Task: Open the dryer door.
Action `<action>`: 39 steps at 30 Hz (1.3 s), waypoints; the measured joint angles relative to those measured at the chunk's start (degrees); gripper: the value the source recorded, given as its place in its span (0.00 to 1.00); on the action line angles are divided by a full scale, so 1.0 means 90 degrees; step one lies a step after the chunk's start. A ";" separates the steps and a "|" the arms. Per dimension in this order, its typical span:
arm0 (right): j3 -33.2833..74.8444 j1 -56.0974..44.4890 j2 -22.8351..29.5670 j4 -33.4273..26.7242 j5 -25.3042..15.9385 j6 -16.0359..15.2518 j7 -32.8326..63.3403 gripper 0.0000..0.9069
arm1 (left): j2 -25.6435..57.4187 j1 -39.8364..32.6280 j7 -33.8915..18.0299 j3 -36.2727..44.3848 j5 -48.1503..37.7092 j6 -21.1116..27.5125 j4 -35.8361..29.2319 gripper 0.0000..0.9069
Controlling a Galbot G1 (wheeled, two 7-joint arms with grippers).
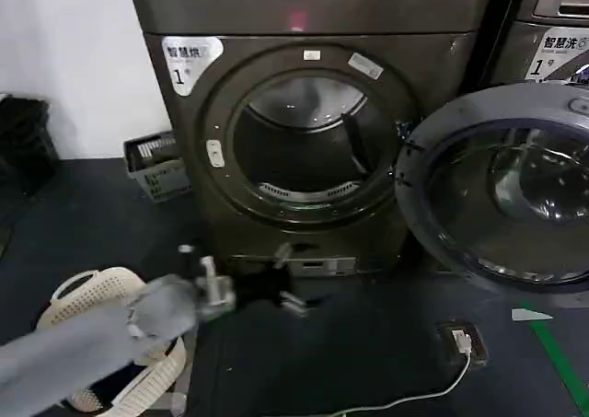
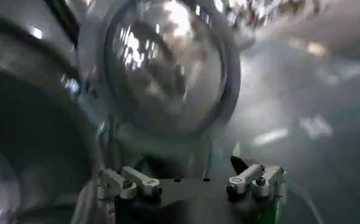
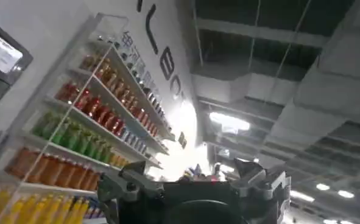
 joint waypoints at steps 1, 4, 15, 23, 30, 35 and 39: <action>0.0003 0.0007 -0.0011 -0.0004 -0.0007 -0.0014 0.0002 1.00 | 0.0143 0.0054 -0.0017 -0.0032 0.0011 0.0035 -0.0009 1.00; -0.0002 0.0029 -0.0014 0.0006 -0.0012 -0.0042 0.0003 1.00 | 0.0571 0.0195 -0.0072 -0.0109 0.0063 0.0106 -0.0015 1.00; -0.0029 0.0040 -0.0026 0.0050 -0.0082 -0.0022 0.0002 1.00 | 0.1815 0.1433 0.0255 -0.1042 0.0748 -0.0137 0.0466 1.00; -0.0049 0.0084 -0.0010 0.0001 -0.0086 0.0004 0.0002 1.00 | 0.2165 0.2688 0.0521 -0.2216 0.0840 0.0022 0.1140 1.00; -0.0027 0.0117 -0.0011 -0.0003 -0.0088 0.0009 -0.0004 1.00 | 0.2120 0.3017 0.0940 -0.2487 0.1097 -0.0057 0.1651 1.00; -0.0021 0.0124 -0.0017 0.0008 -0.0088 0.0012 -0.0011 1.00 | 0.2067 0.3055 0.1162 -0.2587 0.1259 -0.0091 0.1964 1.00; -0.0019 0.0120 -0.0017 0.0058 -0.0086 0.0014 -0.0024 1.00 | 0.2043 0.3057 0.1169 -0.2606 0.1284 -0.0030 0.2033 1.00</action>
